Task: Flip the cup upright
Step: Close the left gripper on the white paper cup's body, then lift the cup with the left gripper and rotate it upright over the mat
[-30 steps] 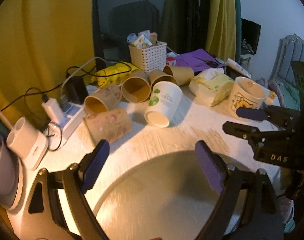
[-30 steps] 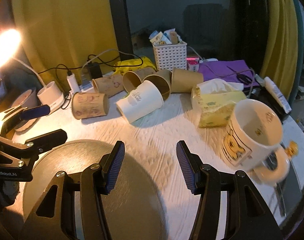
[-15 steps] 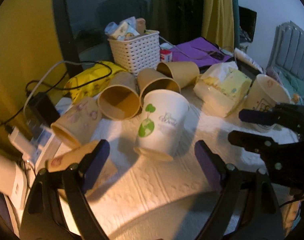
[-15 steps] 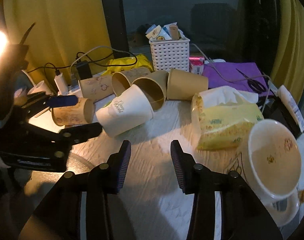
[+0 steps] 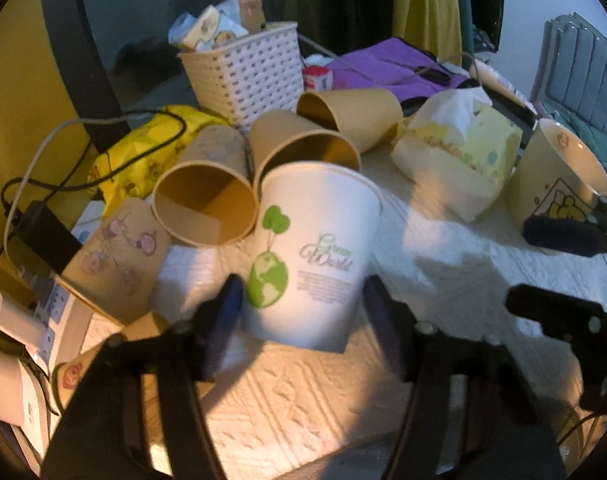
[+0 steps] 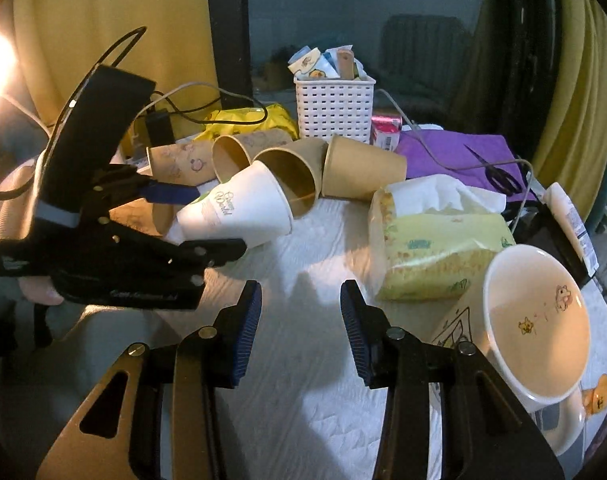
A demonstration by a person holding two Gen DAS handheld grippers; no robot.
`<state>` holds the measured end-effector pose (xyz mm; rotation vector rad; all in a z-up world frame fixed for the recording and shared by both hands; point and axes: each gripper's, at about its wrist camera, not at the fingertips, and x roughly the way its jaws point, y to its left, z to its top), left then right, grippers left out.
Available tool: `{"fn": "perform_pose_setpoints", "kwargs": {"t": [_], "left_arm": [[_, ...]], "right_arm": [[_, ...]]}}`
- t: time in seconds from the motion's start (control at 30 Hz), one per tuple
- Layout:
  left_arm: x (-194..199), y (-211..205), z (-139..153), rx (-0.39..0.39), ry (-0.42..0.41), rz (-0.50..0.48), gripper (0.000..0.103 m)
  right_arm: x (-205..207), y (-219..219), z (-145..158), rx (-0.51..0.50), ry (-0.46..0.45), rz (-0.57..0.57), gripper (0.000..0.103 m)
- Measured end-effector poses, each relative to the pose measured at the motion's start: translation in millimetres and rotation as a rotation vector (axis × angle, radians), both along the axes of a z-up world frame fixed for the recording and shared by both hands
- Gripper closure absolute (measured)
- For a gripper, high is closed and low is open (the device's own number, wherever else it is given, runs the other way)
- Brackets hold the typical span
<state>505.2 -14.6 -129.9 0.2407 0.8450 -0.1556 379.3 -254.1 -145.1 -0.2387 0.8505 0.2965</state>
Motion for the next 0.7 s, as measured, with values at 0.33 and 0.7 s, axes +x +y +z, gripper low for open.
{"fn": "perform_pose_setpoints", "kwargs": {"t": [0.33, 0.7], "left_arm": [[-51, 0, 34, -0.059, -0.076, -0.008, 0.041], [-172, 15, 67, -0.107, -0.192, 0.073, 0.041]], "right_arm": [[-32, -1, 22, 0.011, -0.014, -0.040, 0.059], [-84, 3, 60, 0.122, -0.034, -0.081, 0.052]]}}
